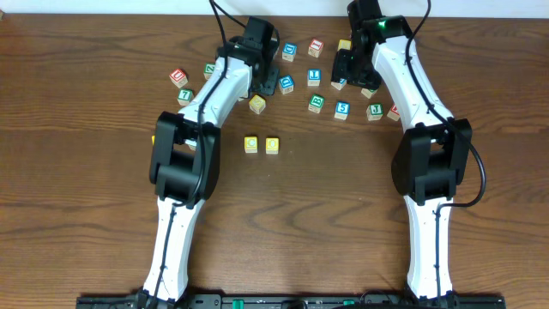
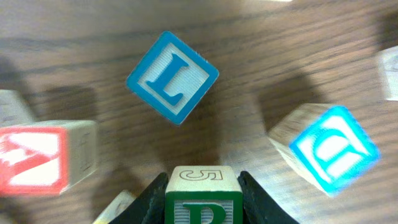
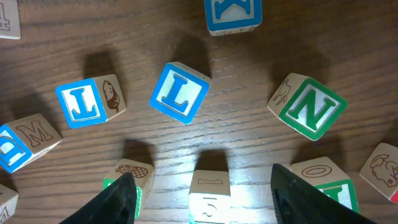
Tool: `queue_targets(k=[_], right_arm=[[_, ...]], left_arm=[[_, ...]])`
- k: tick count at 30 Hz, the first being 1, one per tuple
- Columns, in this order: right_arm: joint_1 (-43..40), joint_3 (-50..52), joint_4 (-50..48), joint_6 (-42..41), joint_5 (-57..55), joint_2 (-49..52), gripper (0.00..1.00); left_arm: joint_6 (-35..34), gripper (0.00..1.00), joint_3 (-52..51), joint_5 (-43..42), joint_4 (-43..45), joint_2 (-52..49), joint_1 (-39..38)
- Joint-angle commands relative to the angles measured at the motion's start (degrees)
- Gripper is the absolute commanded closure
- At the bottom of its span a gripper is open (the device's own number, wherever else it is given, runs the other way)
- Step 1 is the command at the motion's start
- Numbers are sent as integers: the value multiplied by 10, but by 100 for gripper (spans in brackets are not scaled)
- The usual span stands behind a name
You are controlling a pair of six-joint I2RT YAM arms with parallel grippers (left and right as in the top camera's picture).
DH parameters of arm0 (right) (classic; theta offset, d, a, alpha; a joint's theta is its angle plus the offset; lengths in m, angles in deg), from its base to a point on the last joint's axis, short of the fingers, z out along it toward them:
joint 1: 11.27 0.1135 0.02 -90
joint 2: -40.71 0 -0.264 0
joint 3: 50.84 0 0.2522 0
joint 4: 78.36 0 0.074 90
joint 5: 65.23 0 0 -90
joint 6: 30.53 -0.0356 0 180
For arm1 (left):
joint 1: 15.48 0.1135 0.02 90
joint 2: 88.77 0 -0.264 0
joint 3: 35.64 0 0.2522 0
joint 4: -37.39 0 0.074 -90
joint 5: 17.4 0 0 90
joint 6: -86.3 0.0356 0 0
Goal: Spell out CORL
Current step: 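Reach the left gripper to the far blocks and grasp the green R block, then carry the R block right and set it right of the O block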
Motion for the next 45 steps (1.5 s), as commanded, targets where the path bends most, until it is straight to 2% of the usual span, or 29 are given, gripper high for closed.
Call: queue_targets(k=[1,4,6,8,10,13,21,24,32,45], right_arm=[[-11,2,0,8,-9,1,36],[-12,2,0,8,-9,1,36],[-12,2,-2,8,-9,1,36],[-14,2,-4,8,-9,1,36],[-17,2,-6,8,-9,1,35],[-23,2,-5,8,-9,1,35],[-39,2,-3,8,-9,1,35],[-41,2,-2,8,-9,1,34],[-43,2,1,8,-9,1,34],[-43,2,7,8,-9,1,33]], left_arm=[[-31,69,5,7,-19,79,0],[-76,69,5,7,-55,109,-1],[-138,69,5,3,-90,129,-2],[-199,69,5,-20,-133,148,-2],[-228,69,5,-48,-164,157,-5],[-236,69,5,-81,-202,158,-16],[-235,69,-7,-76,-264,156,-59],[-235,69,-30,-51,-264,156,-76],[-237,69,-99,-51,-229,156,-107],[-242,69,-237,-50,-31,153,-126]])
